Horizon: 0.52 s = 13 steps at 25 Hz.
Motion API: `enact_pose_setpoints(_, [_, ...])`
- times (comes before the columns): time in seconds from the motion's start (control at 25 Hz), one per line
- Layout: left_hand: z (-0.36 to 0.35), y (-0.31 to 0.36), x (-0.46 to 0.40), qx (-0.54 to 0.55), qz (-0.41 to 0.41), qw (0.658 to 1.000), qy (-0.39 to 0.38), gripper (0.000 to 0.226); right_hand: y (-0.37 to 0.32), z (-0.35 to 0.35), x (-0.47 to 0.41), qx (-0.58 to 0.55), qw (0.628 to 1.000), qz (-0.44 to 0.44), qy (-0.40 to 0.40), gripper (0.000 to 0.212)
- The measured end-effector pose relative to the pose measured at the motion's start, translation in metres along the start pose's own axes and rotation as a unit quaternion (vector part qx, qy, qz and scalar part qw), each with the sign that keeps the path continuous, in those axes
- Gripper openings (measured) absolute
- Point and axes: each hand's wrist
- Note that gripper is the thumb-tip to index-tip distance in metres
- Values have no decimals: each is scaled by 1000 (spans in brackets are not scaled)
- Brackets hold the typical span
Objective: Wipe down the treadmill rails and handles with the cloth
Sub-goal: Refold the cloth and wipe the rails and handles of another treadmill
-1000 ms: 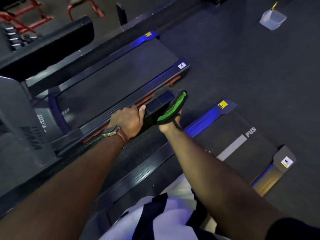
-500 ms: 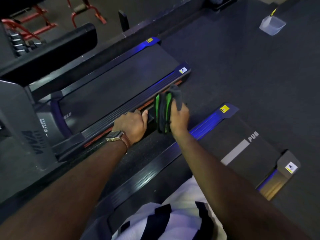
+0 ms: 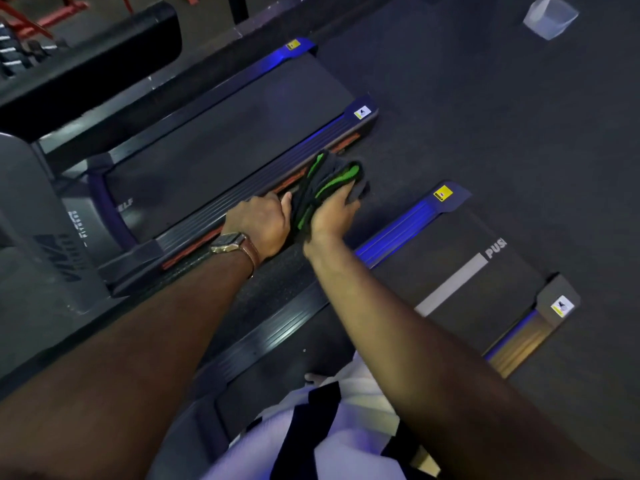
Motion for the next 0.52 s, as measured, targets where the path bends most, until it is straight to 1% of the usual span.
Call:
enact_pose_setpoints(0.04, [-1,-2,-1,-2,0,1000,-4,57,14,-4,11,-23,998,-52,-29,70])
enact_pose_setpoints(0.08, [-2,-4,-1,-2,1,1000,-4,58,27,-10,15,-80,988,-113,-67,73])
enact_pose_setpoints(0.12, [-2,-5,-1,-1,2,1000,0,59,35,-13,10,-128,975,-155,-95,72])
enact_pose_setpoints(0.2, [-3,-4,1,0,4,1000,9,60,40,-6,2,-235,940,-221,-113,59])
enact_pose_setpoints(0.24, [-3,-2,2,2,6,1000,8,61,39,1,4,-215,944,-222,-117,52])
enact_pose_setpoints(0.28, [-2,-1,2,6,9,1000,6,62,39,4,10,-186,954,-204,-120,45])
enact_pose_setpoints(0.32, [-1,-1,3,7,13,1000,1,62,40,5,21,-148,968,-166,-120,39])
enact_pose_setpoints(0.36, [1,-2,3,8,18,1000,-5,62,43,6,27,-88,987,-90,-99,40])
enact_pose_setpoints(0.4, [4,-4,3,10,22,1000,-13,58,45,9,28,-46,997,12,-66,49])
enact_pose_setpoints(0.44, [5,-6,3,13,23,999,-23,50,44,10,28,1,992,119,-51,61])
enact_pose_setpoints(0.48, [7,-7,2,18,22,999,-36,43,39,9,31,75,975,202,-56,69])
enact_pose_setpoints(0.52, [8,-7,1,32,28,998,-42,39,38,9,30,153,953,254,-68,72])
Point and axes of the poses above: each hand's wrist, its own x-axis away from the middle knuckle, its own z-axis out of the back of the hand, y = z × x, and after that the axes turned 1 degree about -y, right-handed
